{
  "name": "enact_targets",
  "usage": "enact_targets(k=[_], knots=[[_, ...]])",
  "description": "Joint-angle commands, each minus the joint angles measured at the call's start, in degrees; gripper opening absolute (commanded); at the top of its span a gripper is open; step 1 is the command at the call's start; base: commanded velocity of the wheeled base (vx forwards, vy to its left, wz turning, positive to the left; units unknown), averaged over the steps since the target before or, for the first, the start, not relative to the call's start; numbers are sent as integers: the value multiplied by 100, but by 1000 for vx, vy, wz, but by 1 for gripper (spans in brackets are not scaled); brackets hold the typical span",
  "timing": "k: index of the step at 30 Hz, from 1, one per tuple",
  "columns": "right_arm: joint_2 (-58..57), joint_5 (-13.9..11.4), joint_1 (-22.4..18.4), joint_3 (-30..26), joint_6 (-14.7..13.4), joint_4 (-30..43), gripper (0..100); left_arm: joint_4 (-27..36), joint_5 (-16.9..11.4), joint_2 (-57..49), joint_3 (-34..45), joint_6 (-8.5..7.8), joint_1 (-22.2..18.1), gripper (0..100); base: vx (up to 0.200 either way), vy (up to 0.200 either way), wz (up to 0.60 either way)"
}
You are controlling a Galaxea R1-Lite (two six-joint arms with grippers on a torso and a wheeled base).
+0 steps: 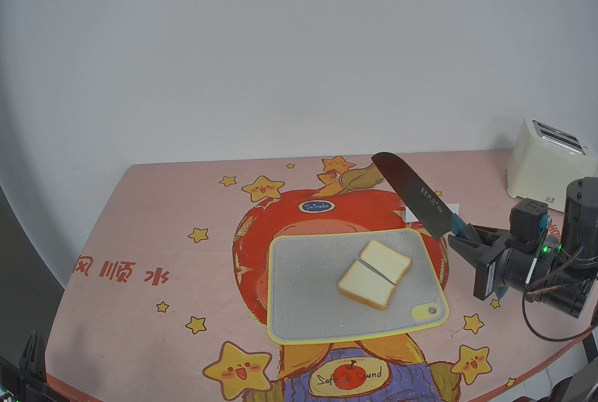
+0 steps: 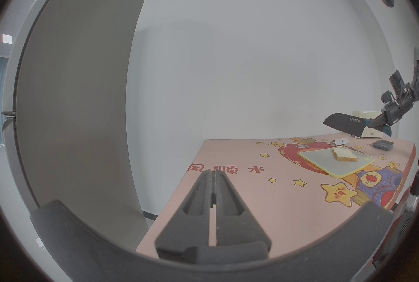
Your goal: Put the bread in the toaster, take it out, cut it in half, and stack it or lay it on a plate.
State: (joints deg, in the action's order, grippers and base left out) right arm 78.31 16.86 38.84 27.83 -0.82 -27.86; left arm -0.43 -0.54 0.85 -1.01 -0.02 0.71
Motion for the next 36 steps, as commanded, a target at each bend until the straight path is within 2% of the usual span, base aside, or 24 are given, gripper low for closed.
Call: enact_targets(k=[1,3,8,11,20,26,36], knots=[[53,37,1,82,-41,-1,0,-1,1,-85,101,-6,0,0,0,0,0],[61,54,1,161,-217,26,0,-1,1,-85,101,-6,-9,0,0,0,0],[149,54,-122,205,-305,35,0,-1,1,-85,101,-6,0,0,0,0,0],[193,142,-193,240,-402,43,0,-1,1,-85,101,2,0,0,0,0,0],[255,204,-403,249,-428,26,0,-1,1,-85,101,2,0,0,0,0,0],[263,204,-447,434,-718,35,0,-1,1,-85,101,2,-9,0,0,0,0],[334,283,-527,451,-824,8,0,-1,1,-85,101,2,0,0,0,0,0]])
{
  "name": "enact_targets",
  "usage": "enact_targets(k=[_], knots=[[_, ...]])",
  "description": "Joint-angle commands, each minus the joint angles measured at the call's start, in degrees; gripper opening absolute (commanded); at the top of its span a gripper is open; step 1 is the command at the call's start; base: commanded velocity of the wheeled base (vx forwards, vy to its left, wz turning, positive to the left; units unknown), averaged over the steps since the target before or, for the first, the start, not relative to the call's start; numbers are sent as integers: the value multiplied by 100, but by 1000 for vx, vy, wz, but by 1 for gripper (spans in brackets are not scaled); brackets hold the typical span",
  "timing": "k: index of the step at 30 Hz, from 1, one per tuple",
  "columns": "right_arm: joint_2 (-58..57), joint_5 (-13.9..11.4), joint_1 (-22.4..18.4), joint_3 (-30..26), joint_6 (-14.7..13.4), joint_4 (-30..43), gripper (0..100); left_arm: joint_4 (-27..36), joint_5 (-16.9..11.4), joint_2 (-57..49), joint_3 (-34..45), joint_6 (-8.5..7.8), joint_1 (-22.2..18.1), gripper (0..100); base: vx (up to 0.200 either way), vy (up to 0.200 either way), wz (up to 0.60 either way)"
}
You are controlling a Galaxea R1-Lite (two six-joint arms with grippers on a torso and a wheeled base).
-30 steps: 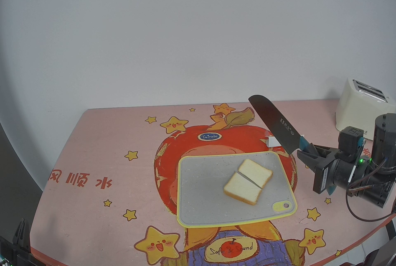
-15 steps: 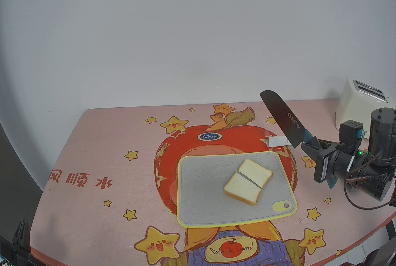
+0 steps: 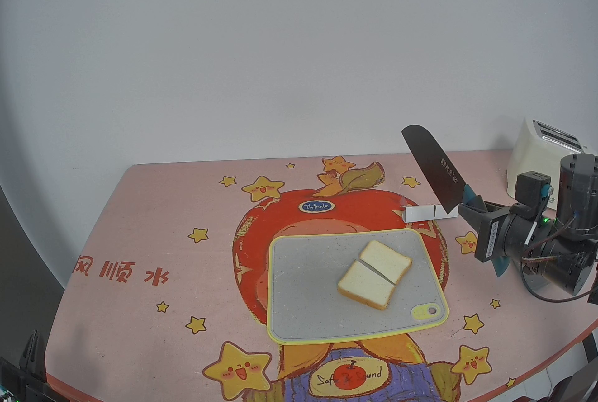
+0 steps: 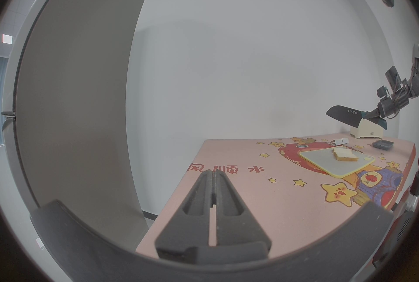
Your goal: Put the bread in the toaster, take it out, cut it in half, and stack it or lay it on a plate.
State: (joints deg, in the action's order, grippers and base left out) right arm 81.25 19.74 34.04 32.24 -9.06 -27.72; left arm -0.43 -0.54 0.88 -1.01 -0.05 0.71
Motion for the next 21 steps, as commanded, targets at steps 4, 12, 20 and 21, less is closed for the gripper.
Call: enact_targets(k=[4,12,20,21], knots=[[58,-5,-187,19,9,-5,0,-1,1,-88,101,-4,0,0,0,0,0],[75,-49,-468,71,18,21,0,-1,1,-88,101,-4,0,0,0,0,0],[339,-58,-609,71,-17,-5,0,-1,1,-88,101,-4,0,0,0,0,0],[383,-58,-626,80,-26,-5,0,-1,1,-88,101,-4,0,0,0,0,0]])
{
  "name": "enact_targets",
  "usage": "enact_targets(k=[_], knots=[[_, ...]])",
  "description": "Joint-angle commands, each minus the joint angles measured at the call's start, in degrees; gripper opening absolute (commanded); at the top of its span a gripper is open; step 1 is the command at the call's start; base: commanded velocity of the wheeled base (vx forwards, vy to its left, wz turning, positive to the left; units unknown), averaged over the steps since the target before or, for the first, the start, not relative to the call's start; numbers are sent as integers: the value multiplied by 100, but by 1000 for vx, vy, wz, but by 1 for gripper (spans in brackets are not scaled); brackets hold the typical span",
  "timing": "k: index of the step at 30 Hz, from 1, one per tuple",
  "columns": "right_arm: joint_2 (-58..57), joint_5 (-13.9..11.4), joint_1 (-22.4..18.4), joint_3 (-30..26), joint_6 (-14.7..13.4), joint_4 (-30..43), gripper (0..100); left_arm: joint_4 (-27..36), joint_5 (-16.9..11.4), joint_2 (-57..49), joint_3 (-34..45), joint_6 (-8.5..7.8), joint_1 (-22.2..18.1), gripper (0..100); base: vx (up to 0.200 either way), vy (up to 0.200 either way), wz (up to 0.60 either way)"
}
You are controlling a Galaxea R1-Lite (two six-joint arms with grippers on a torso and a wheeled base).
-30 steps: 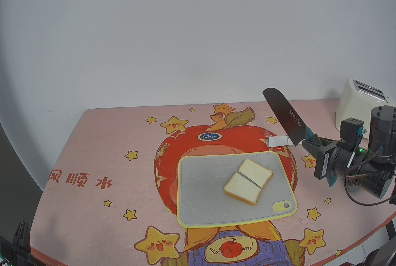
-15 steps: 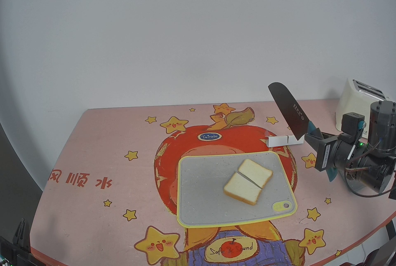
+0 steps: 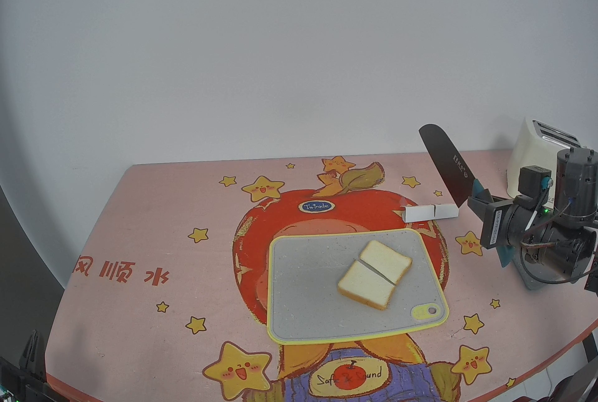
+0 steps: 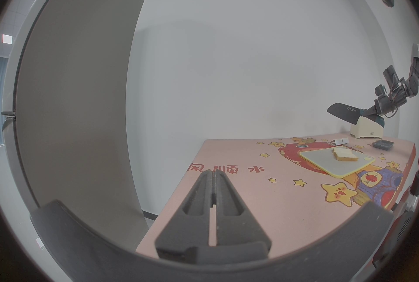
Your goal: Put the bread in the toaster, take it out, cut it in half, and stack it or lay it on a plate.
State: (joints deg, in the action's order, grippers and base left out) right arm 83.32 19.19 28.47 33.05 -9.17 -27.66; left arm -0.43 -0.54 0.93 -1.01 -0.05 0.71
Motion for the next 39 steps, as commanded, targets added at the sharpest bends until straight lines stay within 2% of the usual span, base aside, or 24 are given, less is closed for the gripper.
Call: enact_targets(k=[1,39], knots=[[202,-3,-78,-9,-15,-11,0,-1,1,-93,101,-4,0,0,0,0,0],[580,15,-210,-290,-6,15,0,-1,1,-93,101,-4,0,0,0,0,0]])
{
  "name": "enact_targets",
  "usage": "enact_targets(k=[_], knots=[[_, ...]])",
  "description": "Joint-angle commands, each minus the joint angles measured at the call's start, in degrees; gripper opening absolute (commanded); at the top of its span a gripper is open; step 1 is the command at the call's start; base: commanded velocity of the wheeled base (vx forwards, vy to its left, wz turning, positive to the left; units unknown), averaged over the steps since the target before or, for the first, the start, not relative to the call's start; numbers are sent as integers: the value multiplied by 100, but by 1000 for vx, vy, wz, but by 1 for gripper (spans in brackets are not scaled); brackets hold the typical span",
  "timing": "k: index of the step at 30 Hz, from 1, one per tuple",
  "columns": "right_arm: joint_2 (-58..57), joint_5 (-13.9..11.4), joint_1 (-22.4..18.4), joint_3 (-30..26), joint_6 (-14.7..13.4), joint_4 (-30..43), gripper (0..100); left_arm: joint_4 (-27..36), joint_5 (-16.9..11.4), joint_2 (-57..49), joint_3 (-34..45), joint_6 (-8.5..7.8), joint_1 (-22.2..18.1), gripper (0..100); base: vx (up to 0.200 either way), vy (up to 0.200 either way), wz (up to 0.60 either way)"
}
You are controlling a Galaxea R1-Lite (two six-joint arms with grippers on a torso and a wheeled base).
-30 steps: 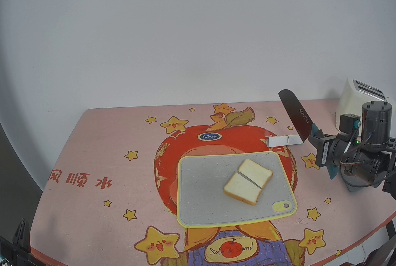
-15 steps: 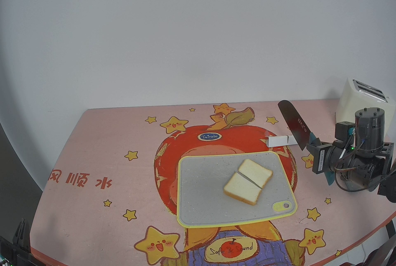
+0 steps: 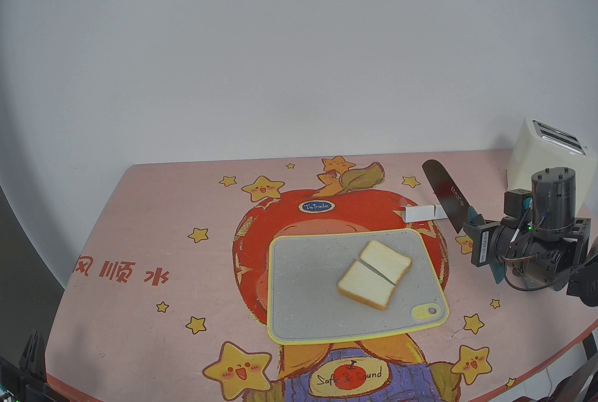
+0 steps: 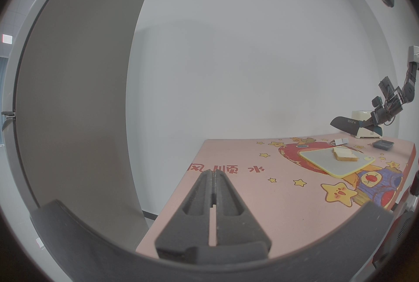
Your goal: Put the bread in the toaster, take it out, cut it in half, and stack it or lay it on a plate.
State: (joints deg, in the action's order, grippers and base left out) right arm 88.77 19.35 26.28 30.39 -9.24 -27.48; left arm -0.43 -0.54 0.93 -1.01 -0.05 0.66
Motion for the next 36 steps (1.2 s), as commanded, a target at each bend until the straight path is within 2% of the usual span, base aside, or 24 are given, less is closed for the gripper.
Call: enact_targets(k=[1,36], knots=[[70,-10,8,-24,1,-12,0,-1,1,-93,101,-4,4,0,0,0,0],[281,-1,0,-77,-8,-30,0,-1,1,-93,101,5,4,0,0,0,0]])
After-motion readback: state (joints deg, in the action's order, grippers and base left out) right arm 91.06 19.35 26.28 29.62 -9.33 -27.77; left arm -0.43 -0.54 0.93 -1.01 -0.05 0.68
